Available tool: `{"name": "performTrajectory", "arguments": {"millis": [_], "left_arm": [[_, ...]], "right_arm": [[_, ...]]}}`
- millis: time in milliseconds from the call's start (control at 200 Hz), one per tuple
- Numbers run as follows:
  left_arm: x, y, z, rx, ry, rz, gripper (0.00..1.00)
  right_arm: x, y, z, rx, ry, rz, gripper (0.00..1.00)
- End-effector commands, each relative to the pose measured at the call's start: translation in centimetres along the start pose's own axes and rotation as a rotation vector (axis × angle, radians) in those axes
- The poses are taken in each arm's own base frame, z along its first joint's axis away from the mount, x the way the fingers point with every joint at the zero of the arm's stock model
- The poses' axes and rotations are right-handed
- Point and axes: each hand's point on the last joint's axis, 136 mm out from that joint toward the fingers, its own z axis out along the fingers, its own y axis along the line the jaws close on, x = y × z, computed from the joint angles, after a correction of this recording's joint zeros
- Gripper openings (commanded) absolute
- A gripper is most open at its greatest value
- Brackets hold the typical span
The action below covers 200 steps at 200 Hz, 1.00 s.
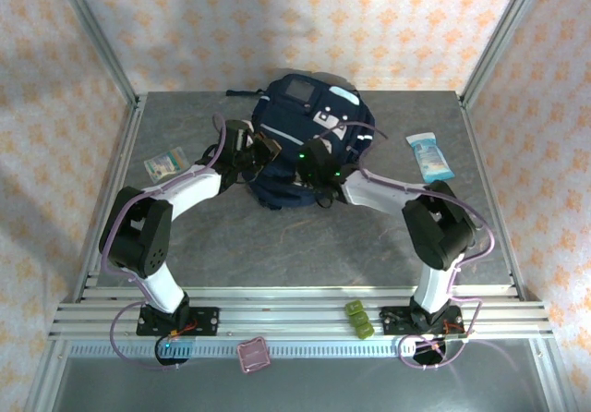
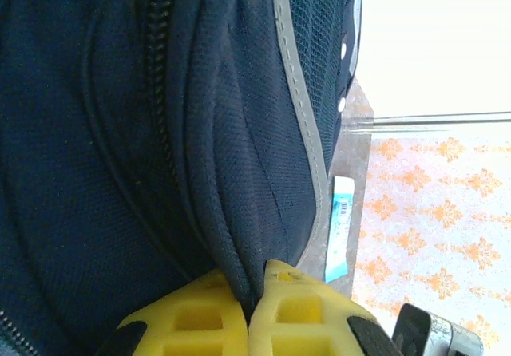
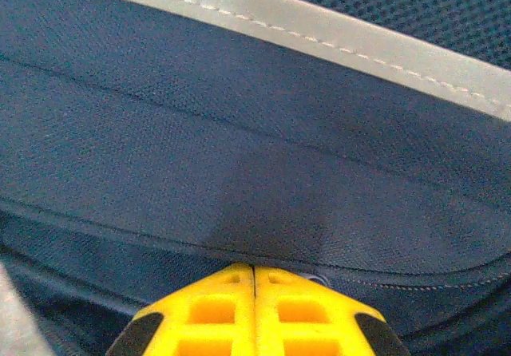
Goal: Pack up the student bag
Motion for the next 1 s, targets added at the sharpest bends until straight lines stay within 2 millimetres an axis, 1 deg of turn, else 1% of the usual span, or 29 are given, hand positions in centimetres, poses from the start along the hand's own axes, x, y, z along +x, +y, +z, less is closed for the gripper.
{"name": "performTrajectory", "arguments": {"millis": [0, 45, 115, 175, 200, 220, 275, 290, 380, 410, 460, 581, 681, 906, 996], "left_arm": [[-1.1, -5.3, -2.3, 0.169, -0.033, 0.06, 0.0], [-1.0, -5.3, -2.2, 0.174, -0.027, 0.053, 0.0], [-0.9, -5.4, -2.1, 0.182, -0.023, 0.051, 0.0], [-0.9, -5.3, -2.2, 0.179, -0.024, 0.052, 0.0], [-0.8, -5.2, -2.1, 0.178, -0.022, 0.052, 0.0], [-0.8, -5.2, -2.1, 0.177, -0.021, 0.051, 0.0], [-0.7, -5.2, -2.2, 0.181, -0.018, 0.049, 0.0], [-0.7, -5.3, -2.2, 0.183, -0.018, 0.048, 0.0], [-0.7, -5.6, -2.4, 0.195, -0.018, 0.046, 0.0], [-0.7, -5.8, -2.4, 0.198, -0.017, 0.048, 0.0], [-0.7, -5.9, -2.5, 0.202, -0.013, 0.049, 0.0], [-0.7, -6.3, -2.6, 0.211, -0.009, 0.053, 0.0], [-0.6, -6.5, -2.7, 0.216, -0.01, 0.052, 0.0], [-0.3, -7.2, -2.6, 0.227, -0.002, 0.052, 0.0], [-0.2, -7.3, -2.4, 0.226, 0.001, 0.052, 0.0]], "right_arm": [[0.0, 1.2, -1.3, -0.183, 0.056, 0.085, 0.0], [0.0, 2.5, -1.9, -0.252, 0.074, 0.079, 0.0], [-0.5, 4.4, -3.1, -0.348, 0.07, 0.074, 0.0], [-1.0, 5.4, -3.8, -0.392, 0.06, 0.061, 0.0], [-1.3, 5.2, -3.9, -0.37, 0.049, 0.059, 0.0], [-1.5, 4.8, -3.8, -0.34, 0.04, 0.058, 0.04], [-2.2, 3.4, -3.6, -0.247, 0.0, 0.039, 0.22], [-2.3, 3.0, -3.6, -0.222, -0.01, 0.037, 0.25], [-2.4, 1.0, -3.3, -0.126, -0.041, 0.015, 0.33], [-2.3, 0.5, -3.3, -0.099, -0.042, 0.008, 0.34], [-2.2, -0.1, -3.3, -0.069, -0.046, -0.001, 0.35], [-2.0, -0.9, -3.4, -0.039, -0.064, -0.004, 0.47], [-1.7, -0.9, -2.9, -0.042, -0.052, -0.01, 0.48], [-1.4, 1.3, -1.3, -0.121, -0.007, -0.022, 0.5], [-1.0, 2.3, -0.7, -0.155, 0.017, -0.016, 0.46]]}}
